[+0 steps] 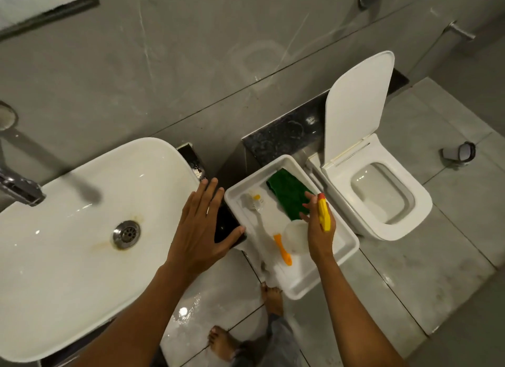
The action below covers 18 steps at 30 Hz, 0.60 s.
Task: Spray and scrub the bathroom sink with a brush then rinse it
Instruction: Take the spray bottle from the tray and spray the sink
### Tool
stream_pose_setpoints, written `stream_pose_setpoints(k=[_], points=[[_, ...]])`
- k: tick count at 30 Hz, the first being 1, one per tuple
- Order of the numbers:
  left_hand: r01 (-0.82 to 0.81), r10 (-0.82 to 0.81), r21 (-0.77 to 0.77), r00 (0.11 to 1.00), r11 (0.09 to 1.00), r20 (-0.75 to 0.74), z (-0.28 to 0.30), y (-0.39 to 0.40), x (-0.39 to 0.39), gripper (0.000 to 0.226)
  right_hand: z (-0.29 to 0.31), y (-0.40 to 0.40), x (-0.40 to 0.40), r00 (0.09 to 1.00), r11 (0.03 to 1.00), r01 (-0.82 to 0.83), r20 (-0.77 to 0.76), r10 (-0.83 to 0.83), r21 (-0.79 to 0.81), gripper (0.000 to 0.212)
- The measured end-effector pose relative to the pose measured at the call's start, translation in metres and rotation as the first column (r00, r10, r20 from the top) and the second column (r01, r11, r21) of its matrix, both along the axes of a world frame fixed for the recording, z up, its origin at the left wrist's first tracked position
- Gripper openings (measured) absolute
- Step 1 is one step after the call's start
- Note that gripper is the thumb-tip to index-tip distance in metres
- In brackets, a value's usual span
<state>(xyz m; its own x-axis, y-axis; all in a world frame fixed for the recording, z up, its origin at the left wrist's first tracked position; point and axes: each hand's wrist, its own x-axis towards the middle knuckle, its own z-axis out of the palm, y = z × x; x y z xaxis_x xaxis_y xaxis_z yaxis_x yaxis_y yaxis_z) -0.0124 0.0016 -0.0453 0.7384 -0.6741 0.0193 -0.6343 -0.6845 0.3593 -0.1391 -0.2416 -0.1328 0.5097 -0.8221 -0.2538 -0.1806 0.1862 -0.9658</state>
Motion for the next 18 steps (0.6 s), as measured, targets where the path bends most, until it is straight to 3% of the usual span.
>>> stream_pose_setpoints(k=[7,11,15,18], points=[[-0.245,0.242,-0.166,0.97,0.955,-0.04,0.021,0.025,-0.014,0.087,0.081,0.049,0.019,0.955,0.961,-0.277,0.113,0.274,0.008,0.041],[-0.387,0.388,-0.207,0.921,0.899,-0.036,0.032,0.072,-0.009,0.081,0.142,0.099,0.03,0.886,0.881,-0.461,0.119,0.448,0.112,0.057],[-0.553,0.558,-0.218,0.829,0.804,-0.046,0.03,0.152,-0.006,0.079,0.184,0.158,0.029,0.762,0.74,-0.647,0.115,0.637,0.186,0.065],[-0.76,0.757,-0.231,0.642,0.608,-0.121,0.026,0.208,-0.003,0.082,0.19,0.205,0.017,0.708,0.68,-0.693,0.044,0.705,0.239,0.055]])
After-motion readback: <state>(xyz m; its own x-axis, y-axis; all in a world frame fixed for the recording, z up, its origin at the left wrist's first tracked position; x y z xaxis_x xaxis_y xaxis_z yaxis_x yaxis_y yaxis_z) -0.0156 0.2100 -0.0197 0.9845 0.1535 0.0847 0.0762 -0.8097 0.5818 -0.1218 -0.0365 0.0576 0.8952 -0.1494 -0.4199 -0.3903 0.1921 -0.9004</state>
